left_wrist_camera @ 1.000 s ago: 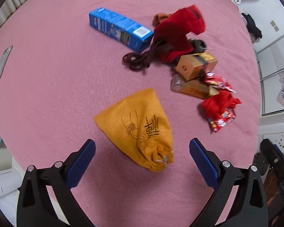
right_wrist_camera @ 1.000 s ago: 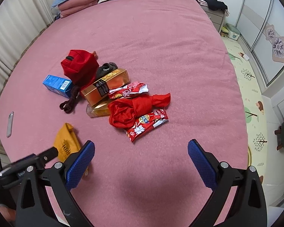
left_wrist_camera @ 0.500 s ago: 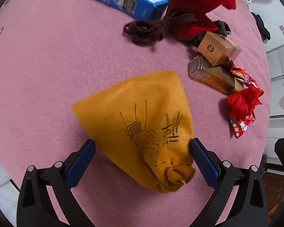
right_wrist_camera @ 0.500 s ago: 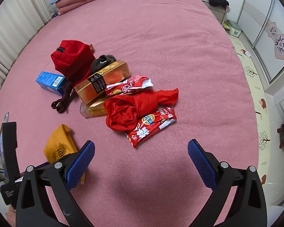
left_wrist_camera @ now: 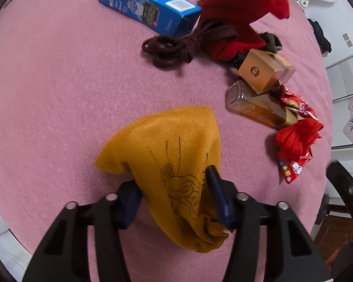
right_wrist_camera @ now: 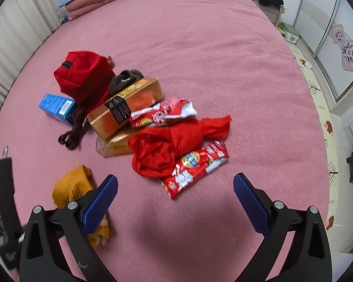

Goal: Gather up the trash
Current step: 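Grasp the yellow pouch with the left gripper while the right gripper grasps the red cloth, then carry the yellow pouch and red cloth over the yellow bucket with both grippers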

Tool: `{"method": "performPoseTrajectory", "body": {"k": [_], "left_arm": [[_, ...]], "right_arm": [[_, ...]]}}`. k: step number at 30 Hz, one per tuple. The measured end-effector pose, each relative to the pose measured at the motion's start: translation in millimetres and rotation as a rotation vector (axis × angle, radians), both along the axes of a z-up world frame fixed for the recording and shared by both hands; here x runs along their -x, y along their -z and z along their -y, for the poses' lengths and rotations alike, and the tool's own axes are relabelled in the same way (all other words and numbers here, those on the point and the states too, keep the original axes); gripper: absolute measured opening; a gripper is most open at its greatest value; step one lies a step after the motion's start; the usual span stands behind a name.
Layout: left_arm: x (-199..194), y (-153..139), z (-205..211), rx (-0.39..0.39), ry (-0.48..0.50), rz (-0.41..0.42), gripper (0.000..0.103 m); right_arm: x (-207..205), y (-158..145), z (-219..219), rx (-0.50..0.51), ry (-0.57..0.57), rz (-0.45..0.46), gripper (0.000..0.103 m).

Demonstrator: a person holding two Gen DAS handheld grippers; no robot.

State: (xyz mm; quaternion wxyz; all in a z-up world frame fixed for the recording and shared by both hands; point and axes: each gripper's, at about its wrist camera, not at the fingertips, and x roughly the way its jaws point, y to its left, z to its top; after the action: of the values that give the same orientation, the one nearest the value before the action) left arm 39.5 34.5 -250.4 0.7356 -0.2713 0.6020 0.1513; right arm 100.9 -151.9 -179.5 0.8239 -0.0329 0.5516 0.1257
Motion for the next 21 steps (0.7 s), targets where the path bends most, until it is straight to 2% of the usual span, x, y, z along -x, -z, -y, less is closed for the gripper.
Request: {"method": "performPoseTrajectory", "body": {"k": [3, 6, 11, 13, 14, 15, 19, 21], "left_arm": [[-3.4, -6.2, -3.3, 0.009, 0.027, 0.018, 0.041], [-11.9, -10.6, -5.1, 0.024, 0.05, 0.033, 0.039], [-21.4, -18.0, -8.4, 0.026, 0.067, 0.051, 0.038], [-25.2, -17.6, -8.6, 0.028, 0.075, 0.055, 0.038], [-25.2, -19.6, -8.2, 0.029, 0.079, 0.056, 0.038], [-23.2, -22.4, -8.8, 0.033, 0.082, 0.059, 0.038], [-14.4, -34.4, -3.2, 0.069, 0.104, 0.071, 0.038], [-8.3, -42.3, 1.0, 0.077, 0.124, 0.08, 0.038]], "right_arm": [[-9.1, 4.7, -9.1, -0.002, 0.007, 0.007, 0.094], [-19.8, 15.1, -17.4, 0.006, 0.008, -0.009, 0.087], [-33.7, 32.2, -23.2, 0.002, 0.027, -0.066, 0.062], [-37.3, 36.4, -22.9, 0.004, 0.03, -0.079, 0.039], [-39.2, 38.9, -21.7, -0.004, 0.03, -0.097, 0.032], [-40.3, 41.0, -19.7, -0.016, 0.033, -0.115, 0.02], [-37.1, 38.7, -6.8, -0.05, 0.053, -0.145, 0.006], [-31.0, 30.0, 4.3, -0.082, 0.054, -0.143, 0.005]]}}
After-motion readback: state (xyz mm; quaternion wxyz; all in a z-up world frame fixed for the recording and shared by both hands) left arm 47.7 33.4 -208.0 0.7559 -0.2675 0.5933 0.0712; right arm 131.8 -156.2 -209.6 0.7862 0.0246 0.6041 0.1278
